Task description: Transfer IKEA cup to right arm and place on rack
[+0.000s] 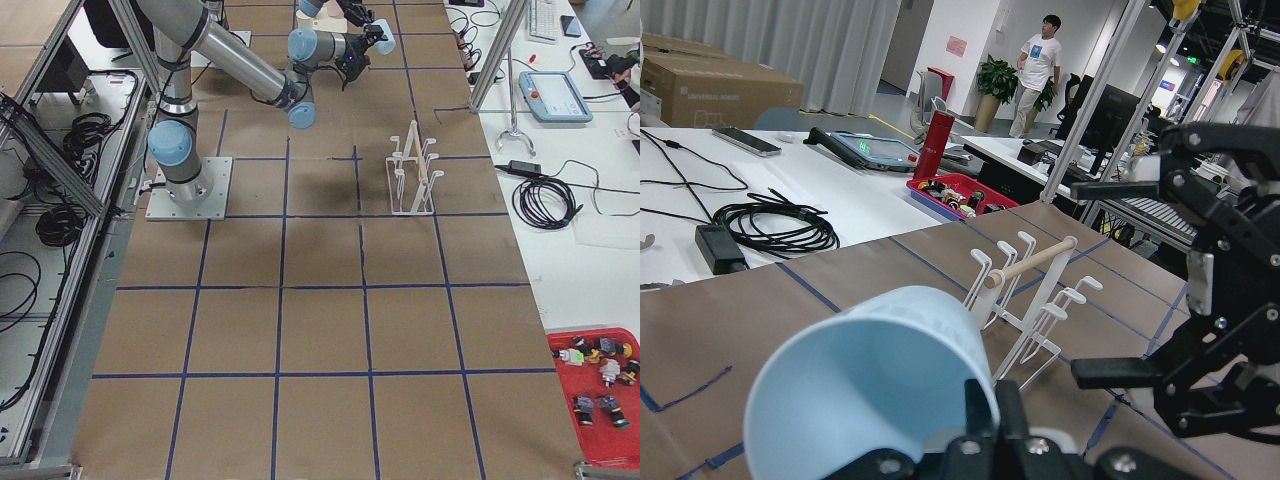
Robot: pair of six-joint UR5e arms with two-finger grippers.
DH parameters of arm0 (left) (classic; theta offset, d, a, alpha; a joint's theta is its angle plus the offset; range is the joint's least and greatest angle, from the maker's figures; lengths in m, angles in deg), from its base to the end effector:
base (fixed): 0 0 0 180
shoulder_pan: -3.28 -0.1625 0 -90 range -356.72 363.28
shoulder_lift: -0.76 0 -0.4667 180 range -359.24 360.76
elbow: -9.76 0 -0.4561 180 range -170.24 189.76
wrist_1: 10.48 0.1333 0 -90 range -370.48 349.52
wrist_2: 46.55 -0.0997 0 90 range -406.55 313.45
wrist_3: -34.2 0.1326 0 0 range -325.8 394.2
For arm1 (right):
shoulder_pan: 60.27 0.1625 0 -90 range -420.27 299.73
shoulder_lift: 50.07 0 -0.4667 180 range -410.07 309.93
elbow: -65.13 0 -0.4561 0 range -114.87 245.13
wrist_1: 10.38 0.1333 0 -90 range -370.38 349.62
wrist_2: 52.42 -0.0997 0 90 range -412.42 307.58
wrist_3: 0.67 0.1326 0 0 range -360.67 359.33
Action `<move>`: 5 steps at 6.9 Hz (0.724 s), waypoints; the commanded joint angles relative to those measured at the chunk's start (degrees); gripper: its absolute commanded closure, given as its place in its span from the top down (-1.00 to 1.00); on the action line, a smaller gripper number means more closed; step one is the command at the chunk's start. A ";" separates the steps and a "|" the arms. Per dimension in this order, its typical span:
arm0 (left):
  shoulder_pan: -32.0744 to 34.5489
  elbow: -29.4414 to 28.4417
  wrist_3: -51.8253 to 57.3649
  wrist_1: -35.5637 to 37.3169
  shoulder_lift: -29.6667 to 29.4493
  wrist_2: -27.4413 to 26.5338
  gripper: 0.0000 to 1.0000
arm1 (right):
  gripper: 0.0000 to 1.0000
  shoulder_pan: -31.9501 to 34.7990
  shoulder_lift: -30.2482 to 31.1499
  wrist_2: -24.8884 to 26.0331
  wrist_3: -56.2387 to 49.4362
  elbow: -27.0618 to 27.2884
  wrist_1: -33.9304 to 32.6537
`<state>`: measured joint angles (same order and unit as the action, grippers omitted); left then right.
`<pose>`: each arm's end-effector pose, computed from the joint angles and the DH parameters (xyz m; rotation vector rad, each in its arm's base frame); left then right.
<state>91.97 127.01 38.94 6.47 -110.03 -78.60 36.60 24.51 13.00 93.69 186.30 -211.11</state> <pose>-0.2323 -0.5878 0.3087 -0.6605 -1.9095 1.1439 0.2576 -0.5628 0.3182 1.1792 1.6247 -0.4559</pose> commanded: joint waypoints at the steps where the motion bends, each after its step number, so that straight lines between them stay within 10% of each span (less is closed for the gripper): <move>1: 0.43 -0.27 -0.52 0.19 -0.39 -0.13 -1.00 | 0.99 1.03 -1.44 0.15 -2.32 -2.41 0.25; 5: 0.61 0.00 -0.52 0.28 -0.39 0.31 -1.00 | 0.99 2.70 -5.13 0.24 -1.81 -5.75 0.34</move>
<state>92.61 126.98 38.42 6.74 -110.41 -78.40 38.80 20.86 13.24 91.73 181.77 -210.68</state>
